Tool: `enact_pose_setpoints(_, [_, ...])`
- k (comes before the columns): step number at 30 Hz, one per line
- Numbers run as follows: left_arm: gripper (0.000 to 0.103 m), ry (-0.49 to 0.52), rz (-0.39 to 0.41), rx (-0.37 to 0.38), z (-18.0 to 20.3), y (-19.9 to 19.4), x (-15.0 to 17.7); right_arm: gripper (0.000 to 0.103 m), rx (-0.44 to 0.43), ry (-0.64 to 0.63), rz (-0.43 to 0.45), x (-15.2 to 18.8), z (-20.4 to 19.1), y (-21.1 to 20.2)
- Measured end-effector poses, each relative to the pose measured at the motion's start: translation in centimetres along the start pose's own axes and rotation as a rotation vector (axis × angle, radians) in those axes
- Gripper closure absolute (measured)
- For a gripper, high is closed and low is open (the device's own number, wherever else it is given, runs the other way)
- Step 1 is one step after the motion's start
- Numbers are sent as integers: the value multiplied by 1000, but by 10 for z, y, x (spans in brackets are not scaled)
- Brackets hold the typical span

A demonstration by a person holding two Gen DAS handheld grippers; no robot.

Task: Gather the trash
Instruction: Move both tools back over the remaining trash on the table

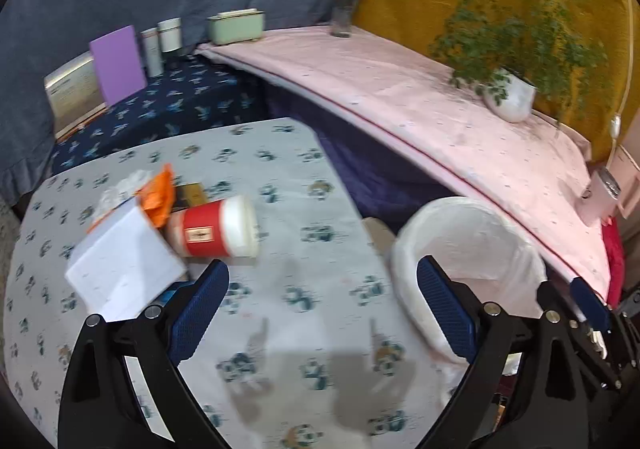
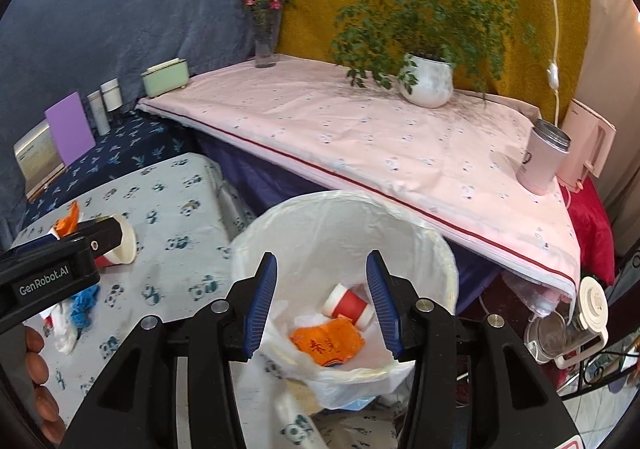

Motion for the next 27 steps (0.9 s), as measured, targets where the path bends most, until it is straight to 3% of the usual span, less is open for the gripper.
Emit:
enact_pose_setpoints(12, [12,-146,-47,-164,-118,17,18,57,-114,-101,-44,6,-82,19])
enact_pose_setpoints(20, [17,-176,-49,-173,-172,31,24,57,-172,-155,-74,13,-131,32])
enact_pose_setpoints(27, [21,-158,-56,-151,-191,48,28,57,-207,-192,-96,15,-164,45])
Point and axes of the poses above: each gripper's, at about its wrist camera, not at the fingertips, and y roughly the way its jaws point, z to its right, x to its underside, the point moved 2 cm from there along y, roughly the way its jaws point, and after that the axes turned 13 degrees about -x, right-handed, at the moved point
